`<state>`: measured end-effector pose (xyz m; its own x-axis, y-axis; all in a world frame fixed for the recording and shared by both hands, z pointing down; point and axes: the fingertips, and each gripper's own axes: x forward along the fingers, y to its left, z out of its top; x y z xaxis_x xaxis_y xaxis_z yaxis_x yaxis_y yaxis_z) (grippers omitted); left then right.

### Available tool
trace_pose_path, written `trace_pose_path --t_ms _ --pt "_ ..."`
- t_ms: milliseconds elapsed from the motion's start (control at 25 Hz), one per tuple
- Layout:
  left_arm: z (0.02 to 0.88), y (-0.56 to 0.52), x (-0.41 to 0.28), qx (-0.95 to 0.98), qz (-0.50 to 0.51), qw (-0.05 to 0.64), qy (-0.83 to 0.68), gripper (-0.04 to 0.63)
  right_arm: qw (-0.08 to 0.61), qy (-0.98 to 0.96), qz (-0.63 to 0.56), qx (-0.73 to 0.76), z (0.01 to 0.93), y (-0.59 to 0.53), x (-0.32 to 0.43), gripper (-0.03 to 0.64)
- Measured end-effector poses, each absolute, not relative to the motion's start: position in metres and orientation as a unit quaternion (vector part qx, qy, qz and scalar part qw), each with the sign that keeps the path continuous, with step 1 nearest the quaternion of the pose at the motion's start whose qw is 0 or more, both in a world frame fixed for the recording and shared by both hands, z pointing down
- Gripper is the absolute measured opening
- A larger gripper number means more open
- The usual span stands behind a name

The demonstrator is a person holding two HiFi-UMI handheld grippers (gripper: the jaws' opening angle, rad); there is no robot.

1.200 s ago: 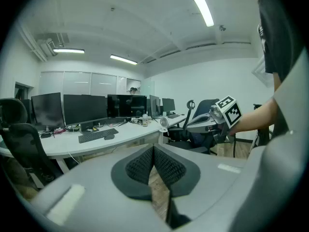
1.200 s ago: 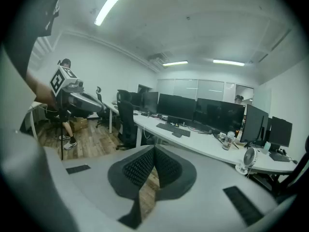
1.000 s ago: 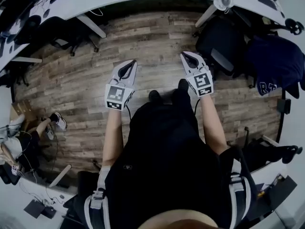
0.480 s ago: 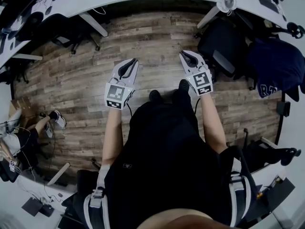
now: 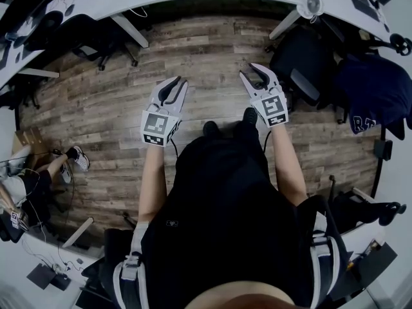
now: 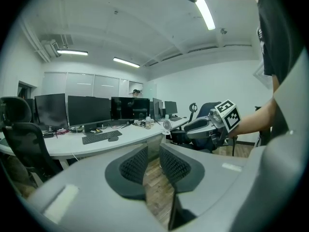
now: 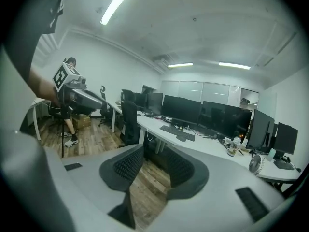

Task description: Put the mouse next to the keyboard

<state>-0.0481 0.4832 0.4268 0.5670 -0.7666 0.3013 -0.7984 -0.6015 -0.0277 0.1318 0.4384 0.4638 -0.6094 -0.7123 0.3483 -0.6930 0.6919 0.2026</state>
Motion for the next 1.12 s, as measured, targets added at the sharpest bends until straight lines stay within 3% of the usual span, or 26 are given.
trace_pose_path --t_ms 480,1120 --pt "0.427 0.487 -0.060 0.881 0.139 0.054 -0.448 0.165 0.196 -0.897 -0.027 0.394 0.459 0.441 0.123 0.278" --pt "0.427 0.499 -0.075 0.872 0.113 0.072 -0.470 0.184 0.201 -0.907 -0.034 0.369 0.458 0.443 0.112 0.291"
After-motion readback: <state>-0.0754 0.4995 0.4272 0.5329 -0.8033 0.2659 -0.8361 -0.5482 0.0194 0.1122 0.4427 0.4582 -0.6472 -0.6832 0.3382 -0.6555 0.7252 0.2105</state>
